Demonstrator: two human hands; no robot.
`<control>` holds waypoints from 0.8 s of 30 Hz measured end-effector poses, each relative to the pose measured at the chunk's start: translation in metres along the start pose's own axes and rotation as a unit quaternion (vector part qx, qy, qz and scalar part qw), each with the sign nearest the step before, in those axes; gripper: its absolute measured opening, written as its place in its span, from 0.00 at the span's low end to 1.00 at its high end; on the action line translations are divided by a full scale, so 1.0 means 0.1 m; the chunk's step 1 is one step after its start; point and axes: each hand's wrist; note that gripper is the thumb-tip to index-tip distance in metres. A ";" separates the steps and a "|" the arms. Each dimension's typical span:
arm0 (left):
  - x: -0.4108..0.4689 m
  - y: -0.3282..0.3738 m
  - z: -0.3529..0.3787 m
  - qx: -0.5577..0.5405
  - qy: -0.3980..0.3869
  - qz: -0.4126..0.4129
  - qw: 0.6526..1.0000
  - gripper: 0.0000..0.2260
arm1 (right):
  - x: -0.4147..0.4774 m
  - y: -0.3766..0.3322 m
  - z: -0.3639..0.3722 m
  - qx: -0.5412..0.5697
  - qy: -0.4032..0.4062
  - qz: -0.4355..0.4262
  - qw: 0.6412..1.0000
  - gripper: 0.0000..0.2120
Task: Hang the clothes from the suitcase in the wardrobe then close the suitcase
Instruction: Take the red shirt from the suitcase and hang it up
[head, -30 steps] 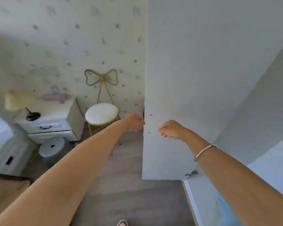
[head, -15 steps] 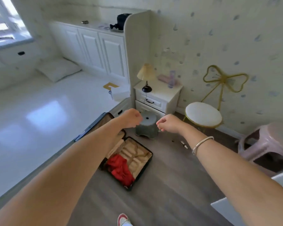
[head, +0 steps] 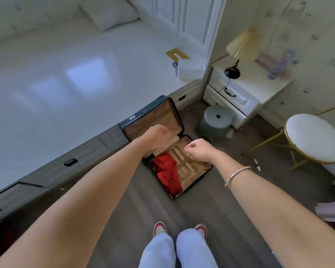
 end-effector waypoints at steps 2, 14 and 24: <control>0.28 -0.26 0.21 -0.010 -0.015 -0.028 0.999 0.14 | 0.32 0.14 0.23 -0.003 -0.015 0.015 1.000 0.15; 2.11 -2.04 2.30 -0.062 0.002 -0.126 0.990 0.13 | 2.74 1.78 1.86 0.069 -0.049 0.063 0.994 0.14; 3.47 -3.48 3.91 -0.035 0.042 -0.121 0.991 0.25 | 4.44 2.87 3.52 0.196 -0.043 0.143 0.969 0.33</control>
Point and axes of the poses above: each hand's wrist, its own x-axis towards the middle knuckle, its own z-axis out of the palm, y = z × x, and after that the axes turned 5 degrees about y, right-handed
